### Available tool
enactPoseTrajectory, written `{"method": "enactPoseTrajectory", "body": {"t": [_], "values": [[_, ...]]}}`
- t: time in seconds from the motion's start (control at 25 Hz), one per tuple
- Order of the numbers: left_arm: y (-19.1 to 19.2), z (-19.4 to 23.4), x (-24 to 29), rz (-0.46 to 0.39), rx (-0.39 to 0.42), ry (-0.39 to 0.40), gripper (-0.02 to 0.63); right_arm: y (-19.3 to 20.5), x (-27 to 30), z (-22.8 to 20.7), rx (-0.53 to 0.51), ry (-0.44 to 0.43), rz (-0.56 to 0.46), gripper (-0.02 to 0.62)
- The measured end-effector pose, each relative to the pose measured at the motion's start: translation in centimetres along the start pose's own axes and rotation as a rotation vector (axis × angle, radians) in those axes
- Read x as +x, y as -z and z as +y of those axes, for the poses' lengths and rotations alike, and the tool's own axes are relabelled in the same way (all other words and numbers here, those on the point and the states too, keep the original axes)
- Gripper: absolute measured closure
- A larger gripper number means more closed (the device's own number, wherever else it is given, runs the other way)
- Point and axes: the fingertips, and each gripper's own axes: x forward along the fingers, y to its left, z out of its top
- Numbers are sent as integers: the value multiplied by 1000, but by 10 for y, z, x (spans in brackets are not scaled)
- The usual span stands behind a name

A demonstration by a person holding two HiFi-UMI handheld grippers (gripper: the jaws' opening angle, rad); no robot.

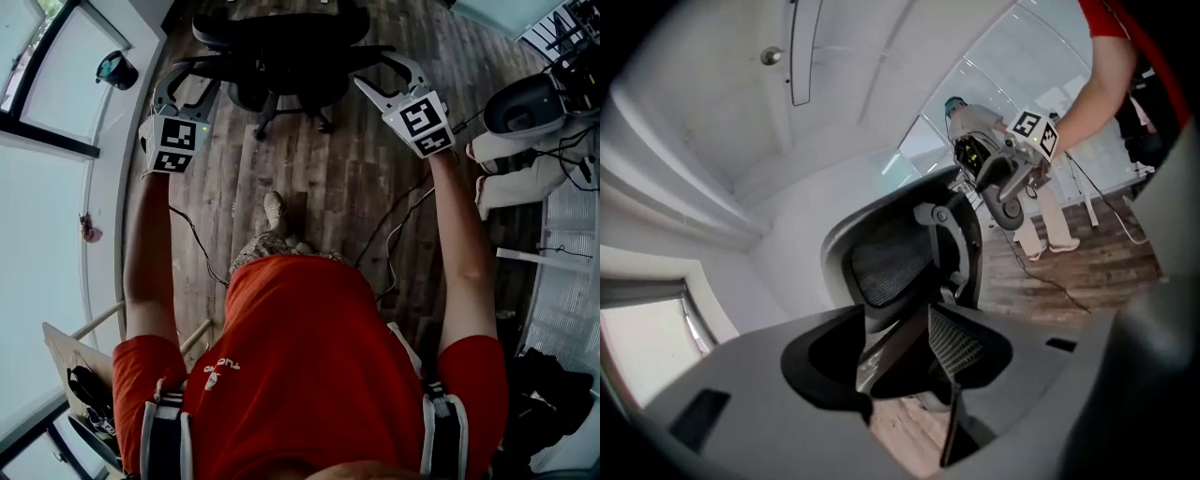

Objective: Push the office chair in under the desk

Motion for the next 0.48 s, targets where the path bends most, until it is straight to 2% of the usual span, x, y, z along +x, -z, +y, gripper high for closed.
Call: {"method": "enactPoseTrajectory", "body": {"t": [0.24,0.48], "values": [[40,13,33,128,122,58,357,37,25,-28,-84,-40,163,333],[74,24,65,246,251,132,333,83,53,-45,-191,-141,359,316]]}}
